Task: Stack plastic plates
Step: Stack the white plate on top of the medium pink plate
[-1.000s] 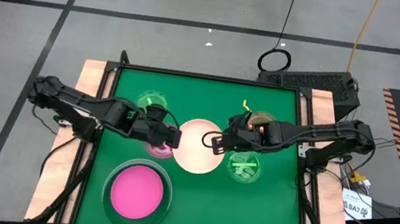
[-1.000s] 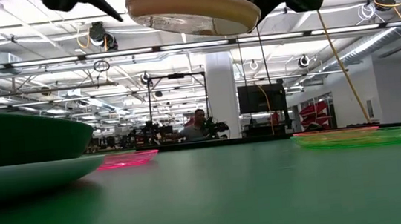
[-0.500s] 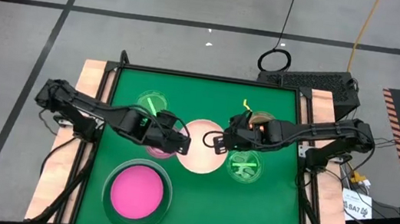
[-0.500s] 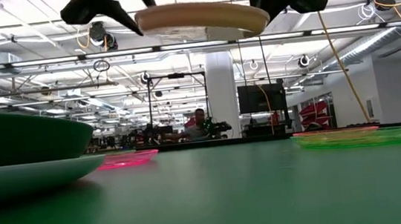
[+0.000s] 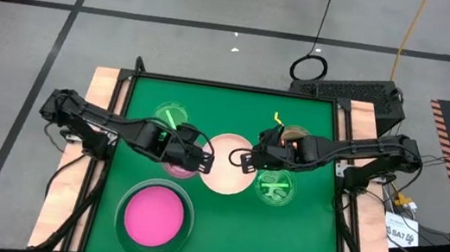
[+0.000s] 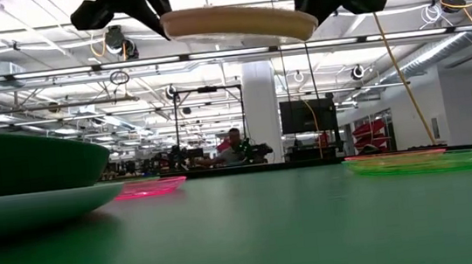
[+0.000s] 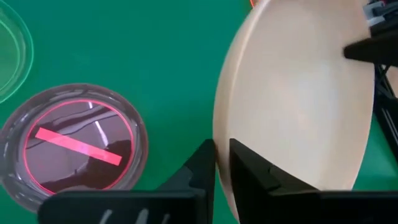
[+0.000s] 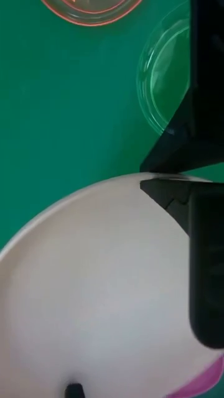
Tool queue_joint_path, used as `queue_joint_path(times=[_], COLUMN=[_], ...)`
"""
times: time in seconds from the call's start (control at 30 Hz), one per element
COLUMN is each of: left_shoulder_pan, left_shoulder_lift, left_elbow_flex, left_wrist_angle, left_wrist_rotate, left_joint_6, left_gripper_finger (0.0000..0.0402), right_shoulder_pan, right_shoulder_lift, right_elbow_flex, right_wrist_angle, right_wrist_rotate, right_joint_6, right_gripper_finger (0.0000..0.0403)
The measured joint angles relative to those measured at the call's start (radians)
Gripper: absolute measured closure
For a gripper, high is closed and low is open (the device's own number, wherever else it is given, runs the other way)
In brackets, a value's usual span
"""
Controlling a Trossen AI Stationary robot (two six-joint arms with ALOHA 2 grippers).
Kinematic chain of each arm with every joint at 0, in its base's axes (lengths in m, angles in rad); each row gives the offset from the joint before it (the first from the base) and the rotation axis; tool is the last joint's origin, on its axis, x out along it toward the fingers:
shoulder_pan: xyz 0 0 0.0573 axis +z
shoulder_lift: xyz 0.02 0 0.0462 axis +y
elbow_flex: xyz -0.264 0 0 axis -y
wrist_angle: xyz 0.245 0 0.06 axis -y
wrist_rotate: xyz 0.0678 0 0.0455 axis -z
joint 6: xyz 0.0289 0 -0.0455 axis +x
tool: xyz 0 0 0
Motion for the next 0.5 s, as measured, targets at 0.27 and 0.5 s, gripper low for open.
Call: queue_joint_path(times=[0.27, 0.5], left_shoulder_pan=[0.011, 0.018], left_shoulder_lift=[0.001, 0.001], left_elbow_flex=[0.0, 0.0], left_wrist_angle=[0.012, 0.002], left_wrist_rotate=[-0.001, 0.006], left_joint_6=[0.016, 0.023], left_gripper_finger=[0.0365, 0.0365], right_shoulder_pan=[0.0, -0.029], right_shoulder_lift=[0.0, -0.005], right_elbow_flex=[0.002, 0.002], right_wrist_angle=[0.027, 0.033], right_wrist_rotate=[-0.006, -0.087], right_joint_6=[0.021, -0.038], right_gripper_finger=[0.0286, 0.0187])
